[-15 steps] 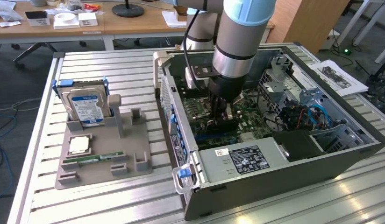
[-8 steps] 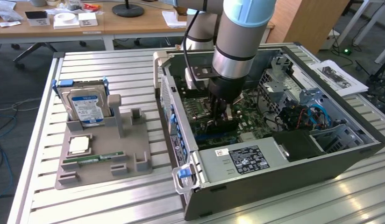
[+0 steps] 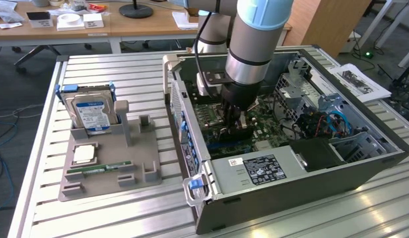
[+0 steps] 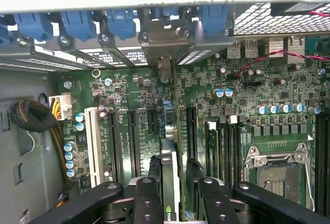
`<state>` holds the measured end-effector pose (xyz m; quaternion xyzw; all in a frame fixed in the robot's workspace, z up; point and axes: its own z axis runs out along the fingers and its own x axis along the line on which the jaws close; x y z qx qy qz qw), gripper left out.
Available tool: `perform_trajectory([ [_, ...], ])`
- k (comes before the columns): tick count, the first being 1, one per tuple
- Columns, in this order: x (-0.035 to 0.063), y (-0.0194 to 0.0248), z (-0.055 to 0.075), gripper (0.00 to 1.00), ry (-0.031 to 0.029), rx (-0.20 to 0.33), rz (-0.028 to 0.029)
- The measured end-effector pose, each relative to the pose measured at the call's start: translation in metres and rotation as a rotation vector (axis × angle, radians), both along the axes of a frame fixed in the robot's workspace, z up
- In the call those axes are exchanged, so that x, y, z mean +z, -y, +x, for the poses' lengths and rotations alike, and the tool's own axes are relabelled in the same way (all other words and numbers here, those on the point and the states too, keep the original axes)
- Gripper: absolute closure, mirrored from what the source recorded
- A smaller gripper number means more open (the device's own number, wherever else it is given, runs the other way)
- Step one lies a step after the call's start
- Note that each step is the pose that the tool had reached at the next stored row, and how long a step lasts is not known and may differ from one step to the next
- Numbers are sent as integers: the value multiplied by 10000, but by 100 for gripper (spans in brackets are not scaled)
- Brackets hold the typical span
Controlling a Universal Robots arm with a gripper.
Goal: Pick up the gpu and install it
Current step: 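Insert the gpu into the slot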
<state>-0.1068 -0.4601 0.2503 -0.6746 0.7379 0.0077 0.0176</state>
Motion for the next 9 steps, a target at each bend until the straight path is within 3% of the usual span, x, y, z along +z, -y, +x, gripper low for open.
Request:
perform_trajectory([
  [9,-17,0,-1,67,0,-1,1],
])
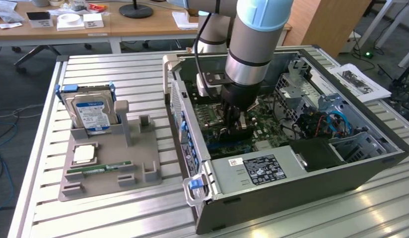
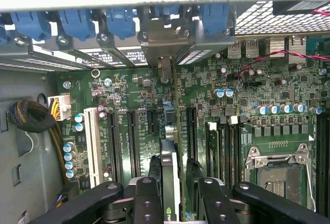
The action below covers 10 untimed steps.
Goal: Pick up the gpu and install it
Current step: 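Insert the gpu into the slot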
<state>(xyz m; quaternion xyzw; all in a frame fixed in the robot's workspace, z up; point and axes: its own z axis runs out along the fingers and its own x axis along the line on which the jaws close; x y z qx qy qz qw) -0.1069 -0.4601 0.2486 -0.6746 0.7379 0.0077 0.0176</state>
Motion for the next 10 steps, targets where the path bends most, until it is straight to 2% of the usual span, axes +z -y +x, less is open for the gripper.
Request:
perform_trajectory([
  [10,-2,1,0,67,0,-59,0],
])
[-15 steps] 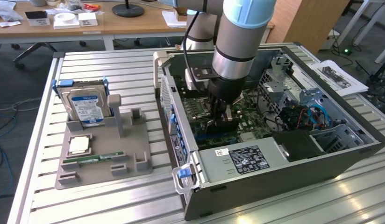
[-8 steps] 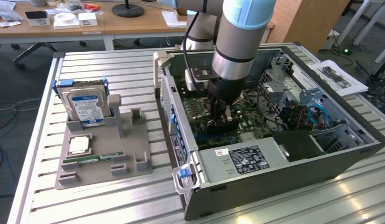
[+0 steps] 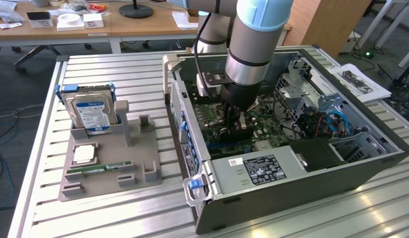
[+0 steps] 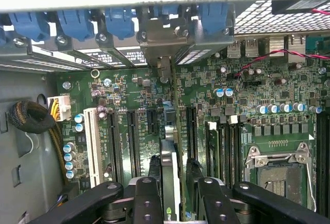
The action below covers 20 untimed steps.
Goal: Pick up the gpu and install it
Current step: 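Insert the gpu into the slot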
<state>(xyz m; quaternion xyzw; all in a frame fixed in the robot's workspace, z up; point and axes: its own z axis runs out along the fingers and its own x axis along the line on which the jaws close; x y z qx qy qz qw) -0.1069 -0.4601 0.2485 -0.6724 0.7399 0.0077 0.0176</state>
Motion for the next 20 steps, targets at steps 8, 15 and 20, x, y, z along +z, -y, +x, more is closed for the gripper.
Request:
perform_trajectory([
  [8,-13,0,0,67,0,0,0],
  [15,-13,0,-1,67,0,0,0],
  [20,-14,0,0,67,0,0,2],
])
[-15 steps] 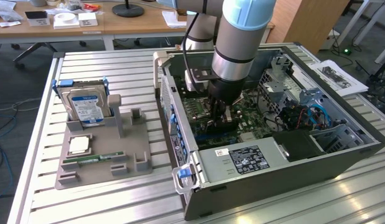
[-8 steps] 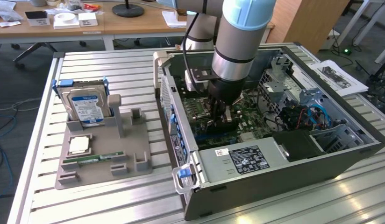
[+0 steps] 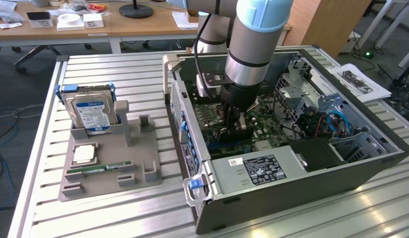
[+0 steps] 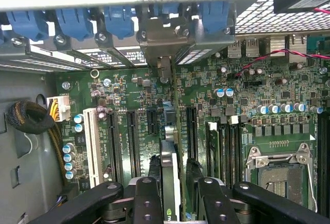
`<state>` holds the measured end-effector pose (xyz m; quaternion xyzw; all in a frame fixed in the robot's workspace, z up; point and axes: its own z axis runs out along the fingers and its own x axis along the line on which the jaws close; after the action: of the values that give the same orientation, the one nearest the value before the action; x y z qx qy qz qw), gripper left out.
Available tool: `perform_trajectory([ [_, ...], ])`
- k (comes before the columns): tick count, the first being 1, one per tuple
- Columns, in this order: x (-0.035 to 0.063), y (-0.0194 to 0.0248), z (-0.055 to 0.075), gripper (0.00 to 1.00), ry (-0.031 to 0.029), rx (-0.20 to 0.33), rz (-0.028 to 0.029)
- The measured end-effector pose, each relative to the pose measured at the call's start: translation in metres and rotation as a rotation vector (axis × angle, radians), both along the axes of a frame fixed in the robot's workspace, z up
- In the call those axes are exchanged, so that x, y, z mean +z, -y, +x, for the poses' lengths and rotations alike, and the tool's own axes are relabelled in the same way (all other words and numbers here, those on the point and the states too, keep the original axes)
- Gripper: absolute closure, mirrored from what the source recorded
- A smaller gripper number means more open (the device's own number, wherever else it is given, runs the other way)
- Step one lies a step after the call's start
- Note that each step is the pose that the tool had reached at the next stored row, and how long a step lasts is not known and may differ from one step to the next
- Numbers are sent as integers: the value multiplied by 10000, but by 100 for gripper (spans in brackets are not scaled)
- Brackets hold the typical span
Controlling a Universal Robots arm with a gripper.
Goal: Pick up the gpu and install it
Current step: 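Insert the gpu into the slot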
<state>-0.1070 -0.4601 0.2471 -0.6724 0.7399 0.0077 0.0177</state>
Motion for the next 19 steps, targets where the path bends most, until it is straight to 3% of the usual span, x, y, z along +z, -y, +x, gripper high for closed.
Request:
perform_trajectory([
  [2,0,0,0,66,0,0,-1],
  [5,0,0,0,54,0,0,-2],
  [13,0,0,0,55,1,0,-1],
  [14,0,0,0,62,0,0,-2],
  [19,1,0,0,64,0,-1,-4],
])
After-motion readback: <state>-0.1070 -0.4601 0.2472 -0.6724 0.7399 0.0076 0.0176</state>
